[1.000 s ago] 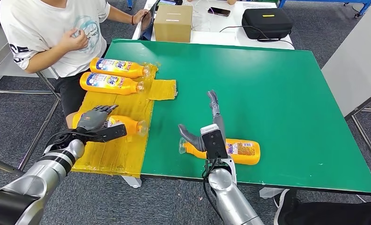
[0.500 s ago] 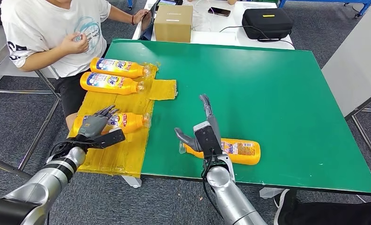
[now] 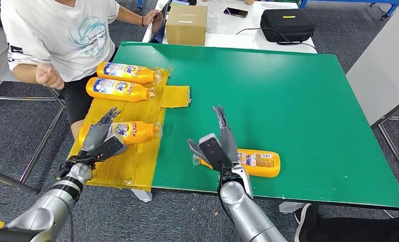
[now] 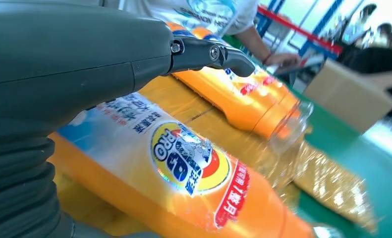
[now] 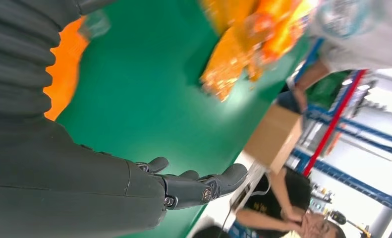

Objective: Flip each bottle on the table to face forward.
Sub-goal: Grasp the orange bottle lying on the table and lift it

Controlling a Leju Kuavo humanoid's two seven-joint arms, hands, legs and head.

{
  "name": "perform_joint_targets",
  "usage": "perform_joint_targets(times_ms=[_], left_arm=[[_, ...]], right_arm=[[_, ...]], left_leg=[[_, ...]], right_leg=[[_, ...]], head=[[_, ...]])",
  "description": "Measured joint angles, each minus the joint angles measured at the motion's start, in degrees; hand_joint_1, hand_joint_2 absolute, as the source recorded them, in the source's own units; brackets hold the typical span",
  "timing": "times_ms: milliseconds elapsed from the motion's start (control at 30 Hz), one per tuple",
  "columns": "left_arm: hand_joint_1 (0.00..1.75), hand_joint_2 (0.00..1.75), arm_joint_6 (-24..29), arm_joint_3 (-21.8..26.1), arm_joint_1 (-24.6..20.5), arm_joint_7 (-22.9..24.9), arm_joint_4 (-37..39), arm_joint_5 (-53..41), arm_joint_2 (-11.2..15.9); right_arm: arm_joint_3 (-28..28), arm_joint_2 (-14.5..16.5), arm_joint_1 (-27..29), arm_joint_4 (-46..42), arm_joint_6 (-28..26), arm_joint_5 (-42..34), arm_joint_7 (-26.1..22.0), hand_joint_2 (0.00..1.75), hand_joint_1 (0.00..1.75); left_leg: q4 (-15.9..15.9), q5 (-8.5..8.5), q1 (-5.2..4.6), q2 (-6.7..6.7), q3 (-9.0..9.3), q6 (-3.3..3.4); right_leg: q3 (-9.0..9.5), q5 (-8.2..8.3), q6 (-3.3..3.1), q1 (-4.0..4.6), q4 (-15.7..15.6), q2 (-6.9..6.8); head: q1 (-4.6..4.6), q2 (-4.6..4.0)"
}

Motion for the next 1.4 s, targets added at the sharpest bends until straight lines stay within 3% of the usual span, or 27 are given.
perform_joint_targets(times_ms=[67,233,367,600,1067,1200,1400], left_arm=[[0.00,1.75,-0.91,2.30,2.49,-0.48,-3.25,1.71,-0.93],[0.00,1.75,-9.82,8.16,7.43,-0.50,-10.82,12.18,-4.03],[0.00,1.75,-17.35,12.49,8.91,0.22,-14.68,19.07,-6.26],[0.00,1.75,-20.03,15.70,9.20,0.54,-16.73,21.51,-8.17],[0.00,1.75,-26.46,16.42,9.72,0.43,-20.03,24.50,-10.65],[0.00,1.75,-27.55,16.42,9.95,0.45,-20.51,24.80,-10.88],[0.00,1.75,-28.57,16.42,9.93,0.29,-20.55,24.79,-10.98]], right_arm=[[0.15,-0.53,0.88,-0.06,-1.45,3.40,1.92,1.75,0.00],[0.15,-2.81,4.25,-1.43,-2.55,13.12,8.55,1.75,0.00],[-0.03,-4.96,6.50,-2.35,-1.55,17.50,11.74,1.75,0.00],[-0.27,-6.92,7.40,-2.86,-0.21,20.88,14.00,1.75,0.00],[-2.19,-14.07,6.88,-3.82,10.81,33.53,21.77,1.75,0.00],[-2.26,-15.54,4.97,-3.35,14.70,33.70,22.24,1.75,1.50],[-1.89,-16.79,1.30,-0.93,20.86,31.97,21.35,1.75,1.55]], left_leg=[[0.00,-0.01,0.00,0.00,-0.01,0.00],[0.00,-0.02,-0.01,-0.01,-0.07,0.00],[0.00,-0.02,-0.01,-0.01,-0.09,0.00],[0.00,-0.01,0.00,-0.01,-0.08,-0.01],[0.01,-0.01,-0.05,-0.04,-0.08,0.01],[0.01,0.00,-0.05,-0.04,-0.04,0.02],[0.01,0.00,-0.04,-0.04,0.12,0.02]], right_leg=[[-0.02,-0.01,0.00,-0.01,-0.01,0.00],[-0.07,-0.01,0.00,-0.01,-0.04,-0.01],[-0.07,0.00,0.00,-0.01,-0.04,-0.01],[-0.09,0.00,0.00,0.01,-0.03,-0.01],[-0.03,0.01,0.01,-0.05,-0.06,-0.01],[0.02,0.02,0.02,-0.05,-0.05,-0.01],[0.14,0.02,0.02,-0.04,-0.05,-0.01]], head=[[0.00,0.00],[0.00,0.00],[0.01,0.00],[-0.01,0.00],[-0.01,0.00],[-0.01,0.00],[-0.01,0.00]])
